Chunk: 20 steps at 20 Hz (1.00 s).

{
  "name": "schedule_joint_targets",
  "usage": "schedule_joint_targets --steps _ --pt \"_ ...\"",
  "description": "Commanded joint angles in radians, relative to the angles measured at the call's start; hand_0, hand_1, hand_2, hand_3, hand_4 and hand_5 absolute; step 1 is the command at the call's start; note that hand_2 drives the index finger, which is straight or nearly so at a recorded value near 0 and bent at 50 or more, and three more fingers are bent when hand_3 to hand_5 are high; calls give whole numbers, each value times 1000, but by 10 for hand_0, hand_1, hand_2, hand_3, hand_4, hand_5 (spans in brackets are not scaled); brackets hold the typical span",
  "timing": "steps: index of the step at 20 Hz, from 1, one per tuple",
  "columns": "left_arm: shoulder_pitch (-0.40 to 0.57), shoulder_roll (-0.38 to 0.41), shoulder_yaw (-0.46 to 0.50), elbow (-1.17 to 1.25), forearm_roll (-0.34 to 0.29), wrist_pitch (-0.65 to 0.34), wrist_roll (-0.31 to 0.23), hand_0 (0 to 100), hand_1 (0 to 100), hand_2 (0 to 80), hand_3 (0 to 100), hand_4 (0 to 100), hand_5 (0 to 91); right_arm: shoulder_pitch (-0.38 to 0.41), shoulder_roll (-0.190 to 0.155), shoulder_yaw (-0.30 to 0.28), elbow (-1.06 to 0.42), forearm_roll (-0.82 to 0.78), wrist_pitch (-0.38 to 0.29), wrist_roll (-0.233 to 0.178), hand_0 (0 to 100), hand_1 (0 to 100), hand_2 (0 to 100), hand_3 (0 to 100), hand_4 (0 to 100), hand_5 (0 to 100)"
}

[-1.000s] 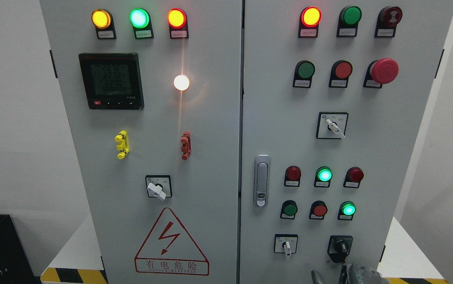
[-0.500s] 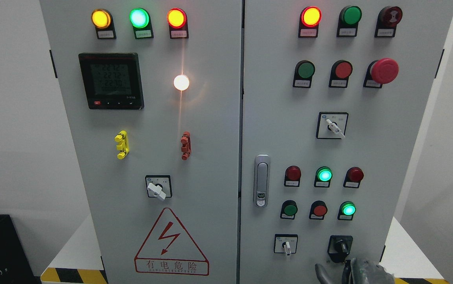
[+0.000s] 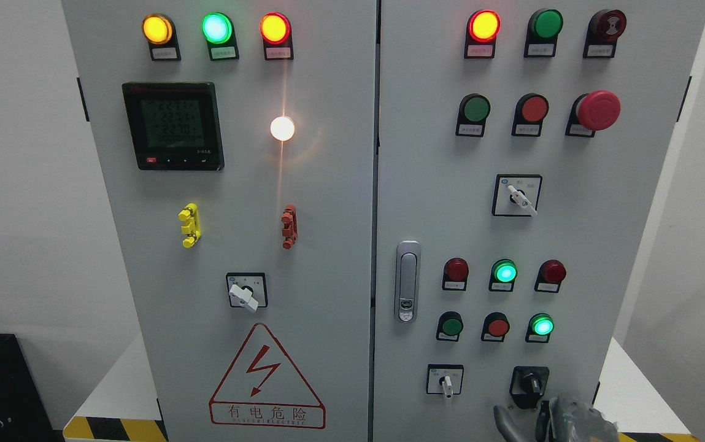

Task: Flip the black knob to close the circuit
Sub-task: 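Raise the right hand up toward the black rotary knob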

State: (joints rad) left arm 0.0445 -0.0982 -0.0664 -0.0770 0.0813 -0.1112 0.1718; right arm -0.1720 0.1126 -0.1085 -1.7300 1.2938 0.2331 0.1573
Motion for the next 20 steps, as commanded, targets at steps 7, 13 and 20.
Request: schedule_joint_targets --steps 7,13,20 --pt "0 0 0 0 0 -1 3 120 556 0 0 0 0 -21 -8 -28 29 25 22 1 0 8 822 984 824 749" --pt "0 0 -1 0 0 -1 3 120 556 0 0 0 0 -38 -8 -36 33 41 35 4 0 14 823 983 823 746" --pt "0 0 0 0 0 -1 3 120 556 0 0 0 0 -55 -7 -37 43 58 45 4 0 66 794 943 787 690"
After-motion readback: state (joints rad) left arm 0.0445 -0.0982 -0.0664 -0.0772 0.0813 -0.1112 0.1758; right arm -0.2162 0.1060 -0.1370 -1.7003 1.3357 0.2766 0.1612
